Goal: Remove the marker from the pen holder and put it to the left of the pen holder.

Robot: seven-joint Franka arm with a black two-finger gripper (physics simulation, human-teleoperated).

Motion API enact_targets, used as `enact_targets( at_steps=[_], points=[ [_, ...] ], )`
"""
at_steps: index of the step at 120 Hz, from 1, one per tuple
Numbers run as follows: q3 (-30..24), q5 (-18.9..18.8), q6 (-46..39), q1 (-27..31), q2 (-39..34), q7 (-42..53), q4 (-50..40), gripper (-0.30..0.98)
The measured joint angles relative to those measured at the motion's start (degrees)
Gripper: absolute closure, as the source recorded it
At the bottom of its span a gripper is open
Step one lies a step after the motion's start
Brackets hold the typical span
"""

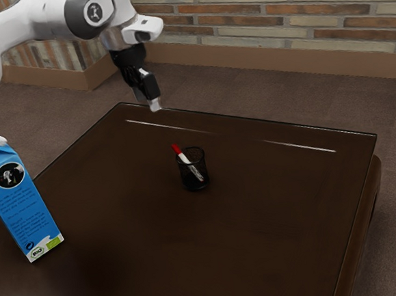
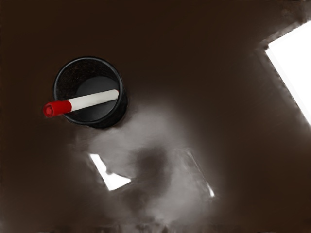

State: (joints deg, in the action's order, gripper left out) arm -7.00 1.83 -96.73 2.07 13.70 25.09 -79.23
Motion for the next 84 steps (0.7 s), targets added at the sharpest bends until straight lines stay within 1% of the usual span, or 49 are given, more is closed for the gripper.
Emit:
enact_targets(
  at_steps=[7, 12, 18, 30, 44, 56, 70, 84],
  points=[
    [-0.1, -1.6, 2.5, -0.4, -1.7, 0.1, -0.9, 0.11],
    [0.1, -2.6, 3.9, -0.6, -1.4, 0.1, -1.1, 0.09],
    [0.3, -3.2, 5.2, -0.6, 0.6, 0.1, -1.2, 0.07],
    [0.8, -2.9, 7.0, -0.1, 6.3, 0.0, -1.3, 0.05],
    [1.2, 0.1, 5.8, 1.3, 11.6, -0.6, 0.0, 0.05],
    [0.9, 2.5, 3.1, 2.8, 17.1, -1.0, 4.9, 0.12],
    [0.6, 7.7, 1.0, 5.3, 22.2, -1.2, 10.6, 0.21],
    [0.4, 12.0, -0.3, 5.9, 25.9, -1.3, 14.6, 0.29]
  ],
)
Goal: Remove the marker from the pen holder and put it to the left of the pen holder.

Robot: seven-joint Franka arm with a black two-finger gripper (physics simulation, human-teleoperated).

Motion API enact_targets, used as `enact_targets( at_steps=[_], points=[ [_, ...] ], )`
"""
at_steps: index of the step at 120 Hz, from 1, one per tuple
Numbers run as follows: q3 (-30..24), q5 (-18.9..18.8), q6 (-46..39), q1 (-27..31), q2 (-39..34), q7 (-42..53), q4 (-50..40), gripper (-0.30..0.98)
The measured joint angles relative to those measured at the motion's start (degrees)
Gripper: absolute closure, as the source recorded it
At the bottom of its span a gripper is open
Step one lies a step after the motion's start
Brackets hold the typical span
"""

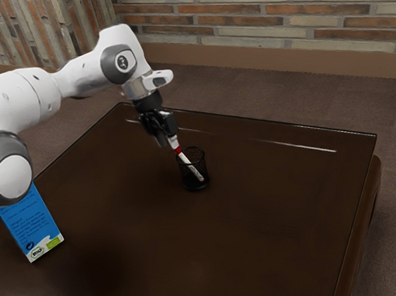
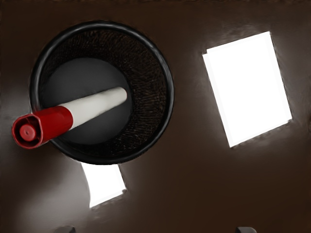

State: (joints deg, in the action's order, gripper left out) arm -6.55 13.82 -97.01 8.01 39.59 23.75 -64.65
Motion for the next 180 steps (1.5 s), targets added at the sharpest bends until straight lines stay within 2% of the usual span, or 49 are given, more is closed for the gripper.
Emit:
enact_targets(
  at_steps=[31, 82, 124, 158, 180],
  points=[
    [0.6, 2.6, -2.9, 1.0, 4.0, -0.2, 2.7, 0.44],
    [0.5, 3.0, -7.6, 1.6, 10.0, 0.2, 6.9, 0.47],
    [0.1, 2.6, -9.8, 1.6, 10.0, 0.8, 6.9, 0.71],
    [0.1, 1.7, -10.3, 1.5, 5.7, 1.7, 5.9, 0.77],
    [0.0, -0.5, -9.9, 1.0, -7.1, 1.9, -3.2, 0.79]
  ],
)
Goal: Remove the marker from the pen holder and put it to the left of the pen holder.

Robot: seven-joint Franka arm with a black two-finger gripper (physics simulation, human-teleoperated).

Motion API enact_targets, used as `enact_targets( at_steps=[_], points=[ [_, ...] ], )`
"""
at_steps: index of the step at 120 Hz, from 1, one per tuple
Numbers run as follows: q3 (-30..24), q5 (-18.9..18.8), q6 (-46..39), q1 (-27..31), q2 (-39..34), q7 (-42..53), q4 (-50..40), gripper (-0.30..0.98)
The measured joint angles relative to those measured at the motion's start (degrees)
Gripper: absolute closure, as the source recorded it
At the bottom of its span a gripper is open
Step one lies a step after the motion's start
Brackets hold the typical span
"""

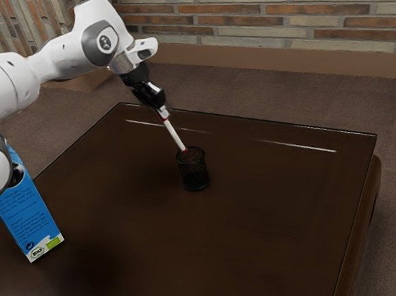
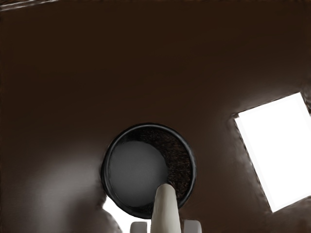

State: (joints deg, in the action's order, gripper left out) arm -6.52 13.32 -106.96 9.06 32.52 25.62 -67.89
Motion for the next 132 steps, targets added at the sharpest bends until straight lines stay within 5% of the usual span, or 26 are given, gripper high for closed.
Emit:
enact_targets(
  at_steps=[20, 59, 82, 109, 132],
  points=[
    [0.7, -5.8, 4.7, 0.6, -3.9, 0.0, -1.4, 0.79],
    [1.0, -20.7, 25.6, -1.3, 4.6, -2.1, 4.0, 0.79],
    [1.6, -24.6, 37.1, -0.8, 6.9, -4.5, 5.0, 0.79],
    [1.9, -25.6, 42.1, 0.1, 7.8, -6.7, 8.2, 0.33],
    [1.4, -25.3, 39.9, 0.5, 5.3, -7.9, 9.9, 0.13]
  ],
)
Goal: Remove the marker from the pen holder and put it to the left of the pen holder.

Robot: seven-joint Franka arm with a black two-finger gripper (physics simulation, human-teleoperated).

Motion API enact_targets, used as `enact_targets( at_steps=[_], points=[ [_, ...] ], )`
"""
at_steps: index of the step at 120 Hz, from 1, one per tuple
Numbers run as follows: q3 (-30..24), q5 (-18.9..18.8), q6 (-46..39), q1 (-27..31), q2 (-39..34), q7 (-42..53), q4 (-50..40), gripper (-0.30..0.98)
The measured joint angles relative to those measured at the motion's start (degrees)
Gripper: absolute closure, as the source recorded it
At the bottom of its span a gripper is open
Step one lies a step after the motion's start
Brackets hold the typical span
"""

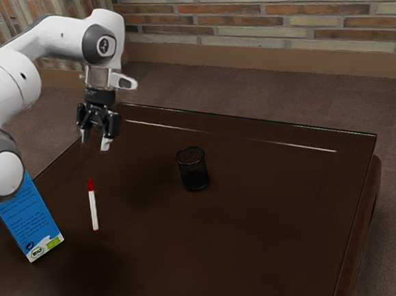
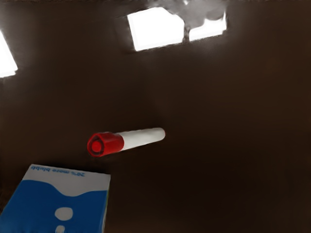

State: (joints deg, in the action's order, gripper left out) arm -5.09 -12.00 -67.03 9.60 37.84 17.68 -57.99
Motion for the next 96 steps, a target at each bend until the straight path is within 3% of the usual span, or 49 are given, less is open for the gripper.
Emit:
enact_targets(
  at_steps=[32, 48, 69, 96],
  points=[
    [-4.8, 0.1, -4.2, -2.3, -11.8, -1.3, -4.5, 0.04],
    [-4.9, 1.8, -11.0, -2.8, -19.6, -1.7, -16.4, 0.02],
    [-5.2, 3.5, -19.2, -3.7, -21.0, -2.2, -21.0, 0.01],
    [-5.2, 4.0, -23.7, -4.1, -21.7, -2.7, -22.2, 0.00]
  ],
)
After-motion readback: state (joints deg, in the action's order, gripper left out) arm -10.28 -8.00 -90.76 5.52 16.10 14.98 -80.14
